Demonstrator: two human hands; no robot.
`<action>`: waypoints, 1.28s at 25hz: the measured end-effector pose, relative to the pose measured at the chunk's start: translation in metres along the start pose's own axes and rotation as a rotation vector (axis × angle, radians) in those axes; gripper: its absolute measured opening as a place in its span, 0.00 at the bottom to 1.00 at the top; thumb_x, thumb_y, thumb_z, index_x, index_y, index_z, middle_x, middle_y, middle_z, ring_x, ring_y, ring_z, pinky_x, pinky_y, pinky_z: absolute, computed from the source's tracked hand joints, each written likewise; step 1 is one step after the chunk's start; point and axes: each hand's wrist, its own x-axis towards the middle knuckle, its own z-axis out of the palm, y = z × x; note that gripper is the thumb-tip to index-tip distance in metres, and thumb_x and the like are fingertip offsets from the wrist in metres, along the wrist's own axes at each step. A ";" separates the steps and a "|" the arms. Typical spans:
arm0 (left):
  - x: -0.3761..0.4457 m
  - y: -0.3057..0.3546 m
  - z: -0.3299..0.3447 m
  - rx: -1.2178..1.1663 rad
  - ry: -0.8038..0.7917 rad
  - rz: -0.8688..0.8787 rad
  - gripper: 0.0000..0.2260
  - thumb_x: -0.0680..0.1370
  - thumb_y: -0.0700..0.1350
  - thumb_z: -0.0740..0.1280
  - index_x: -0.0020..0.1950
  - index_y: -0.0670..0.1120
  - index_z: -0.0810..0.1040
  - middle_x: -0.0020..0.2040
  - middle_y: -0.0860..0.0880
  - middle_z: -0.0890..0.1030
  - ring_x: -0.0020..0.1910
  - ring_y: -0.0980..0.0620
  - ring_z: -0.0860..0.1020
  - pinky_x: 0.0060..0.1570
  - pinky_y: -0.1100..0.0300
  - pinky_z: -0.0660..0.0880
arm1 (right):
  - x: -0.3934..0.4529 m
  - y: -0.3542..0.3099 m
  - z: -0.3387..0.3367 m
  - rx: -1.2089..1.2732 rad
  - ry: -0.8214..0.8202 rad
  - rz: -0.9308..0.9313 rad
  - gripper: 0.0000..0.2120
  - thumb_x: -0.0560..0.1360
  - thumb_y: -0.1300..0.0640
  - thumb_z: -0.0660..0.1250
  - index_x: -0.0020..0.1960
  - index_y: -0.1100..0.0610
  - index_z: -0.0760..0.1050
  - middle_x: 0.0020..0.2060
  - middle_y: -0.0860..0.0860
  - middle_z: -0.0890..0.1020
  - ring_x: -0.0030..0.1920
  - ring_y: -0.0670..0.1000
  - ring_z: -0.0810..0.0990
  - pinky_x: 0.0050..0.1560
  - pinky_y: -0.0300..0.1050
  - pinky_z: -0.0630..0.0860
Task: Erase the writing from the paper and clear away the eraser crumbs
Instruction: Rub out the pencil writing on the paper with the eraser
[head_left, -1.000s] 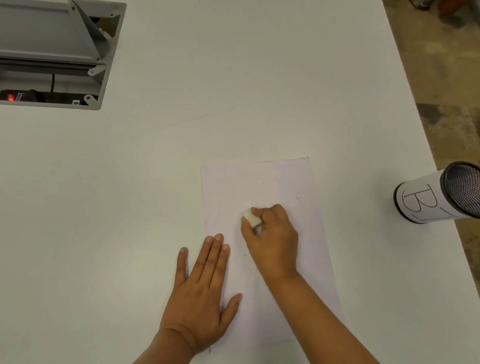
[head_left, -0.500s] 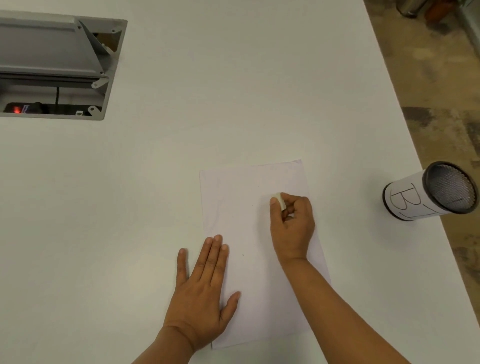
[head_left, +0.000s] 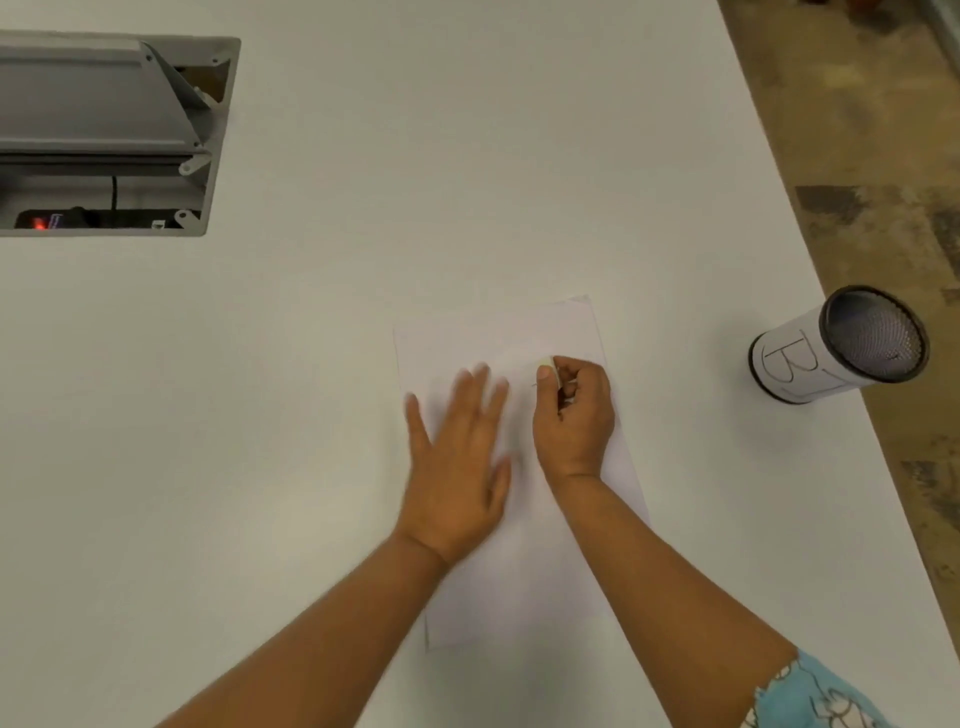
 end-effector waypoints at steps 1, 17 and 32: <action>0.005 -0.011 -0.013 -0.081 0.089 -0.103 0.26 0.76 0.49 0.54 0.73 0.42 0.60 0.73 0.42 0.62 0.73 0.46 0.56 0.69 0.39 0.42 | 0.000 -0.001 0.000 0.009 -0.004 0.004 0.03 0.74 0.58 0.65 0.46 0.57 0.73 0.41 0.53 0.77 0.35 0.40 0.72 0.37 0.25 0.68; -0.045 -0.053 -0.003 0.215 -0.234 -0.043 0.33 0.77 0.63 0.42 0.75 0.43 0.48 0.76 0.45 0.48 0.75 0.46 0.46 0.71 0.43 0.41 | -0.002 0.000 0.002 0.035 -0.011 0.004 0.03 0.74 0.54 0.64 0.45 0.48 0.69 0.41 0.52 0.77 0.35 0.42 0.72 0.35 0.28 0.69; 0.010 -0.079 0.003 0.326 -0.282 0.074 0.27 0.78 0.57 0.41 0.75 0.48 0.43 0.76 0.49 0.46 0.75 0.49 0.43 0.72 0.44 0.42 | -0.009 -0.011 0.009 -0.226 -0.087 -0.153 0.09 0.68 0.53 0.72 0.47 0.54 0.77 0.41 0.50 0.78 0.40 0.45 0.75 0.33 0.35 0.71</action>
